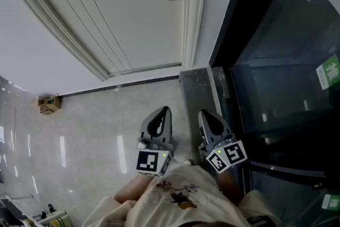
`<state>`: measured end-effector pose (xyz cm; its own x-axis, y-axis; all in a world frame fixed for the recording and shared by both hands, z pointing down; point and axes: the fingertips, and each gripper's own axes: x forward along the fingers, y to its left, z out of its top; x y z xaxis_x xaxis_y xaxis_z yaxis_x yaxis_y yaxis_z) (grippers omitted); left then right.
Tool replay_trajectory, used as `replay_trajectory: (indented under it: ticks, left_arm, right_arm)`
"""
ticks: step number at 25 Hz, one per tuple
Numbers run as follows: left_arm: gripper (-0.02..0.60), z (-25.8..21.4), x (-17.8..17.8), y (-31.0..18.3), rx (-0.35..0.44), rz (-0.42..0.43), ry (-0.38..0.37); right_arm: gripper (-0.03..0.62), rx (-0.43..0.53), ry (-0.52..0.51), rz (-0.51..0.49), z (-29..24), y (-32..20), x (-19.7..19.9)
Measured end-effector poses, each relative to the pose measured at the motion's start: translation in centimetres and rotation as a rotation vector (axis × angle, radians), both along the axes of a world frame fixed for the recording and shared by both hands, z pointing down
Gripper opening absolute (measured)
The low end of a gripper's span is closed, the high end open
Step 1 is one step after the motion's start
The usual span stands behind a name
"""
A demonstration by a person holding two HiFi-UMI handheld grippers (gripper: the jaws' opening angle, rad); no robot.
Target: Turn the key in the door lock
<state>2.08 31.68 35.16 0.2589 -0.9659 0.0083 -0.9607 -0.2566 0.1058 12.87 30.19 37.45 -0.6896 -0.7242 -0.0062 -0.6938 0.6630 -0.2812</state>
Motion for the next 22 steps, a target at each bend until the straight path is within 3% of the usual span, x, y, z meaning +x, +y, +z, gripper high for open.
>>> replay_trajectory:
  ticks: [7, 16, 22]
  left_arm:
    - [0.006, -0.1, -3.4, -3.8, -0.036, 0.04, 0.024]
    - [0.006, 0.8, -3.9, -8.1, -0.072, 0.061, 0.031]
    - [0.006, 1.0, -6.8, -11.0, -0.081, 0.065, 0.034]
  right_arm:
    - [0.008, -0.049, -0.014, -0.007, -0.3, -4.3, -4.7]
    - [0.008, -0.03, 0.002, 0.008, -0.5, -8.6, -5.7]
    - [0.008, -0.055, 0.004, 0.03, 0.0, -12.0, -7.5]
